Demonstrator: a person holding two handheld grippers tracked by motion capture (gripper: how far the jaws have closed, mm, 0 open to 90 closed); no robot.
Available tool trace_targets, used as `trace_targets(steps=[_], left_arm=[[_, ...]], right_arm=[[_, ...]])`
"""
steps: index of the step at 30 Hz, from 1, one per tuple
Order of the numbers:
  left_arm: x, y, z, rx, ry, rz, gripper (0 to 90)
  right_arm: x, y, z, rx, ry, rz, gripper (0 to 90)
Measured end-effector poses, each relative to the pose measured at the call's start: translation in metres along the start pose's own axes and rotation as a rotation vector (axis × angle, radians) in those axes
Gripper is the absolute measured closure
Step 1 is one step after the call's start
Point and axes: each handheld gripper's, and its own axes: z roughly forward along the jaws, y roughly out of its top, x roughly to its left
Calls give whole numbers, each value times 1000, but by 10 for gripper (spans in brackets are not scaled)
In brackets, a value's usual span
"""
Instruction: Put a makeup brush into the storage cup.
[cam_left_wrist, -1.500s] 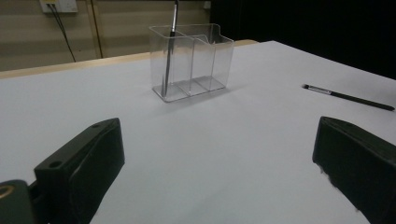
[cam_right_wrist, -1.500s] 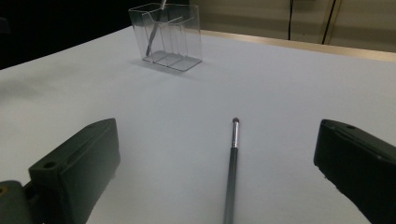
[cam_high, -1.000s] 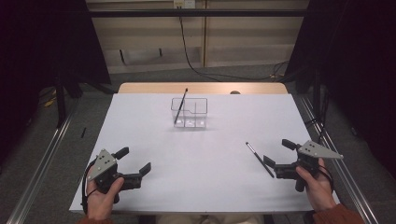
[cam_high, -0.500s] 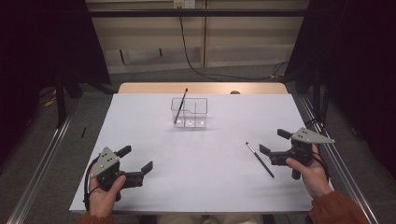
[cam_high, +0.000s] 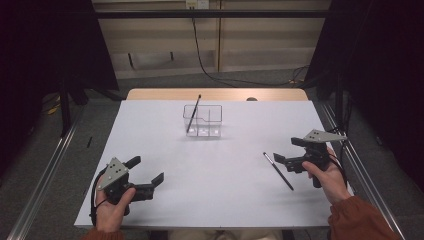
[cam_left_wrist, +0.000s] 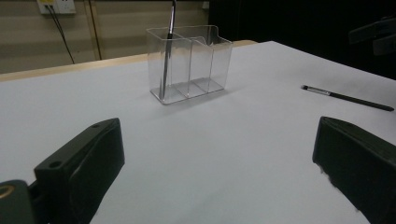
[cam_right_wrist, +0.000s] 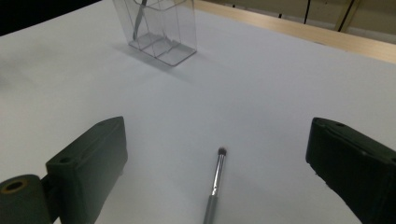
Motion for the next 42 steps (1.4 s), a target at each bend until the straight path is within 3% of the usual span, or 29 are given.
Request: trace_targets(steps=[4, 12, 21, 26, 35, 37, 38, 39, 42], left_arm=[[2, 0, -2, 2, 15, -2, 21], [2, -1, -3, 5, 18, 1, 21], [3, -1, -4, 11, 24, 15, 21], [0, -1, -3, 17, 15, 30, 21], [2, -1, -3, 18, 15, 20, 21], [1, -1, -3, 19, 13, 20, 21], [2, -1, -3, 18, 10, 19, 21], [2, -1, -3, 17, 12, 18, 21], [3, -1, -4, 19, 13, 20, 21]], right_arm=[[0, 2, 4, 82, 32, -4, 55], [-3, 6, 11, 254, 39, -15, 71], [-11, 5, 18, 422, 65, 37, 107], [-9, 7, 20, 506, 25, -15, 161], [-8, 7, 33, 678, 56, -38, 177], [-8, 7, 37, 706, 56, -42, 219], [-8, 7, 38, 726, 62, -32, 322], [-9, 6, 39, 741, 80, -31, 366], [-7, 6, 43, 786, 71, -39, 372]])
